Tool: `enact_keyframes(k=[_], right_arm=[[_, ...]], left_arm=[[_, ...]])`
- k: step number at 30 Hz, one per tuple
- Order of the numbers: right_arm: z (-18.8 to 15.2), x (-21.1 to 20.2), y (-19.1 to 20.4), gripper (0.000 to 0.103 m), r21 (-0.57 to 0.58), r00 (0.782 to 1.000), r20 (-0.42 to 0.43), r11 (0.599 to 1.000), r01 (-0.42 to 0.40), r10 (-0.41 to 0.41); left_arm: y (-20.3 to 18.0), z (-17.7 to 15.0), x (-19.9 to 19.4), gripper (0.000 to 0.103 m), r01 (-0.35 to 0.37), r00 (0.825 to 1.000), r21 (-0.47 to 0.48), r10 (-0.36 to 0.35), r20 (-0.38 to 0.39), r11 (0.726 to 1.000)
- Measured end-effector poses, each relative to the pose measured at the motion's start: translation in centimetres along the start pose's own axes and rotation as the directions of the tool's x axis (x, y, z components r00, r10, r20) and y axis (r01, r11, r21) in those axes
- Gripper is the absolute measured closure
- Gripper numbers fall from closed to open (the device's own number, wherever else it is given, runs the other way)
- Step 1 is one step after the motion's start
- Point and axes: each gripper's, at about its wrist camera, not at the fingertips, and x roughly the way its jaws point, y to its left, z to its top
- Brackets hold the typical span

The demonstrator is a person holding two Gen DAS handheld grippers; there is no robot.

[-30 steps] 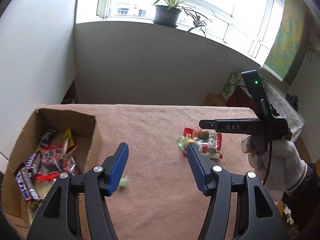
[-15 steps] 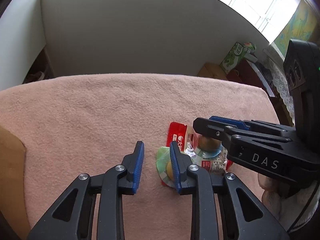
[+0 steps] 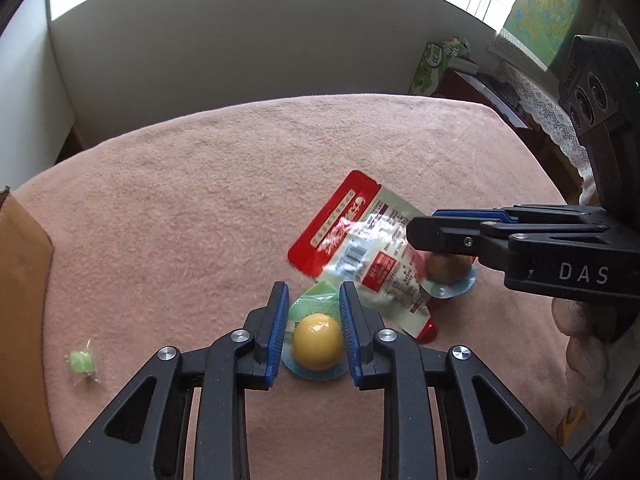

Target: Organize snacks

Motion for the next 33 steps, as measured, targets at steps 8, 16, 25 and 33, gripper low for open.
enact_keyframes(k=[8,16,25,33], right_arm=[[-2.5,-2.1,-0.6,0.072,-0.044,0.985,0.065,0.986,0.163,-0.160],[-3.7,-5.0,-1.5,0.043,0.028,0.987,0.143,0.998,0.065,-0.068],[-5.4,-4.3,1.2,0.025,-0.011,0.970,0.206,0.991,0.131,-0.126],[-5.0,-2.5,1.1,0.027,0.012,0.970,0.190,0.989,0.150,-0.150]], left_arm=[[-0.5,-2.6,-1.4,0.077,-0.027,0.999,0.004,0.027,0.047,1.000],[0.4,-3.5,-3.0,0.077,0.008,0.997,-0.031,-0.006,0.075,0.999],[1.9,-7.3,-6.3,0.045,0.003,0.984,-0.087,0.012,0.177,0.996],[0.6,-6.3,-4.5,0.045,-0.023,0.986,-0.053,0.032,0.166,0.998]])
